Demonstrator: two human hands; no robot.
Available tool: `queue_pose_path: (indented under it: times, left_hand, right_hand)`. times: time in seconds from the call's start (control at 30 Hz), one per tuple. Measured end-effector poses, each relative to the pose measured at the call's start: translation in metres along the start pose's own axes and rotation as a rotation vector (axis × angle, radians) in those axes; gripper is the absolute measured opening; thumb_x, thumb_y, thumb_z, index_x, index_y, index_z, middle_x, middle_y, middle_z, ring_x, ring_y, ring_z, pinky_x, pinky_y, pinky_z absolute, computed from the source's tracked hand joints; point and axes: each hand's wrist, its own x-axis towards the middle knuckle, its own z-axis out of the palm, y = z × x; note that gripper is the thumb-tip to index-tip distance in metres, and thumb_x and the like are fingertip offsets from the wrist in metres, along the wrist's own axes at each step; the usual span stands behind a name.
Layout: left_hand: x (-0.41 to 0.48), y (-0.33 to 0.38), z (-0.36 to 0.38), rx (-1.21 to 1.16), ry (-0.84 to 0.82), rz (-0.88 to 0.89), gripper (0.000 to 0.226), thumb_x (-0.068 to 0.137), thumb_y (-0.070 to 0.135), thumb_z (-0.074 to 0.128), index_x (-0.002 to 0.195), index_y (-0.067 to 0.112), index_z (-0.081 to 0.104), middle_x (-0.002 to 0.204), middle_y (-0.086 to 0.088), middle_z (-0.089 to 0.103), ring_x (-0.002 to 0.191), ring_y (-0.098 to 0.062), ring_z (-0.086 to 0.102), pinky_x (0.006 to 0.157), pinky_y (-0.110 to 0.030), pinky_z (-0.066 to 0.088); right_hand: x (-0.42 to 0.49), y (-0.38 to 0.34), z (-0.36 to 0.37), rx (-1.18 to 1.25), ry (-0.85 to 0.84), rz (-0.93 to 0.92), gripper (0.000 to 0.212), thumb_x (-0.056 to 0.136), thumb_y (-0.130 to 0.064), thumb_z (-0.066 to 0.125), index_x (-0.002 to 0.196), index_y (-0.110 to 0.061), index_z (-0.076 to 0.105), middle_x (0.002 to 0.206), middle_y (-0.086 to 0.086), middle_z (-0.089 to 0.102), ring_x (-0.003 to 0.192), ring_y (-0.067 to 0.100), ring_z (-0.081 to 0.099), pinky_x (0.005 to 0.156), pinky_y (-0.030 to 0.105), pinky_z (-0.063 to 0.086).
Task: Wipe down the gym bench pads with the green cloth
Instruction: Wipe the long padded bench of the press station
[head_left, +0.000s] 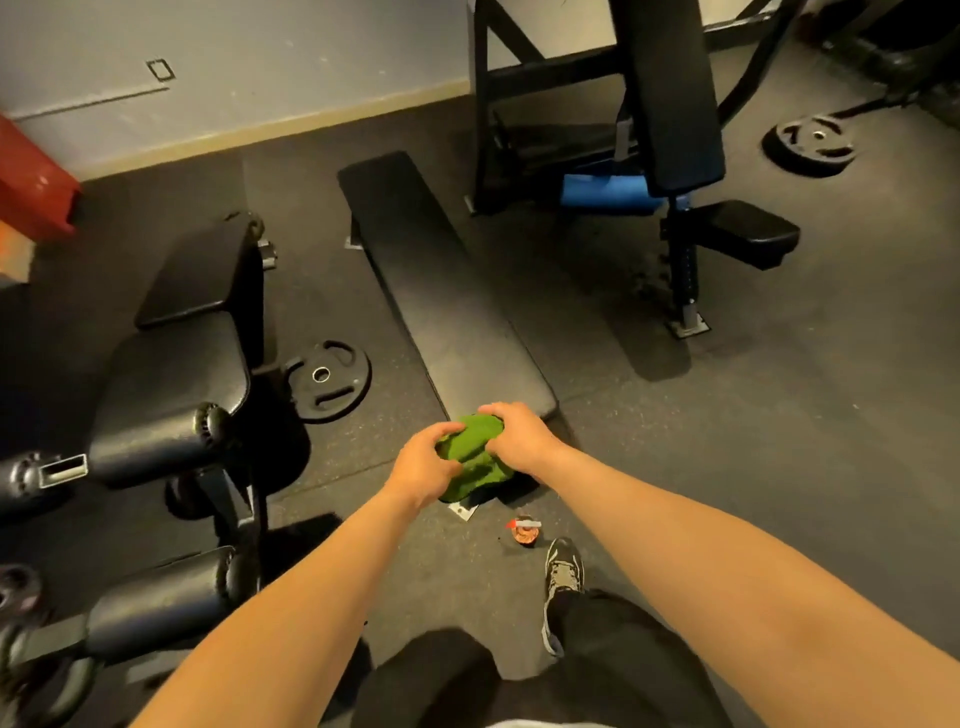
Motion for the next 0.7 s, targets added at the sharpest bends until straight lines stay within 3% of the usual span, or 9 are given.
queue_pose_path:
  times: [0.1,0.2,0.23,0.3,0.4,0.5,0.63,0.7]
  left_hand:
    - [0.057,-0.002,0.012,0.110,0.063,-0.069,0.032,0.089,0.008,0.071,0.120,0.017,0.068,0.109,-0.004,0.069,0.097,-0.020,0.061,0.089,-0.029,0.049]
    - [0.107,-0.017,0.022,0.117,0.049,-0.156,0.012,0.089,0.027,0.074,0.100,0.021,0.072,0.089,-0.001,0.070,0.087,-0.021,0.065,0.072,-0.029,0.048]
    - [0.129,-0.025,0.026,0.108,0.031,-0.183,0.011,0.089,0.032,0.073,0.093,0.022,0.073,0.085,-0.001,0.071,0.084,-0.021,0.066,0.067,-0.029,0.046]
    - [0.174,-0.046,0.035,0.088,-0.017,-0.233,0.018,0.090,0.038,0.071,0.087,0.019,0.073,0.084,-0.001,0.073,0.080,-0.019,0.065,0.061,-0.028,0.044]
    - [0.244,-0.085,0.053,0.011,-0.063,-0.283,0.019,0.089,0.037,0.071,0.087,0.018,0.071,0.088,-0.002,0.074,0.081,-0.017,0.067,0.066,-0.027,0.050]
    - [0.305,-0.127,0.075,-0.039,-0.073,-0.287,0.018,0.087,0.030,0.076,0.098,0.020,0.065,0.096,-0.001,0.073,0.091,-0.021,0.069,0.078,-0.030,0.053]
    - [0.360,-0.168,0.098,-0.023,-0.061,-0.203,0.041,0.084,0.007,0.074,0.119,0.019,0.055,0.113,-0.004,0.061,0.099,-0.021,0.060,0.082,-0.025,0.044]
    - [0.378,-0.187,0.113,0.028,-0.019,-0.140,0.048,0.084,-0.001,0.069,0.127,0.015,0.053,0.125,-0.009,0.050,0.104,-0.020,0.052,0.088,-0.019,0.036]
  right_hand:
    - [0.064,0.017,0.000,-0.119,-0.037,0.057,0.022,0.084,0.001,0.057,0.084,-0.014,0.073,0.110,0.013,0.056,0.095,0.025,0.054,0.080,0.025,0.041]
    - [0.115,0.035,0.002,-0.149,-0.075,0.118,0.018,0.083,-0.002,0.057,0.074,-0.014,0.066,0.092,0.010,0.057,0.091,0.030,0.054,0.081,0.035,0.043]
    - [0.136,0.040,0.004,-0.147,-0.098,0.141,0.015,0.084,-0.004,0.055,0.077,-0.012,0.066,0.090,0.012,0.062,0.091,0.033,0.058,0.081,0.038,0.046]
    - [0.178,0.058,0.010,-0.147,-0.115,0.179,0.018,0.088,-0.010,0.054,0.101,-0.012,0.066,0.106,0.013,0.068,0.102,0.032,0.061,0.087,0.037,0.049]
    - [0.246,0.098,0.029,-0.141,-0.123,0.247,0.028,0.091,-0.015,0.053,0.118,-0.016,0.057,0.118,0.015,0.064,0.110,0.033,0.059,0.089,0.034,0.046]
    - [0.303,0.144,0.056,-0.185,-0.107,0.254,0.032,0.093,-0.012,0.053,0.125,-0.015,0.051,0.120,0.019,0.061,0.110,0.036,0.058,0.088,0.035,0.044]
    - [0.353,0.190,0.085,-0.250,-0.078,0.213,0.042,0.095,-0.006,0.050,0.136,-0.013,0.046,0.126,0.021,0.052,0.112,0.039,0.054,0.095,0.038,0.040]
    - [0.369,0.212,0.099,-0.353,0.016,0.137,0.046,0.091,-0.001,0.048,0.136,-0.012,0.050,0.122,0.020,0.050,0.107,0.040,0.052,0.097,0.043,0.042]
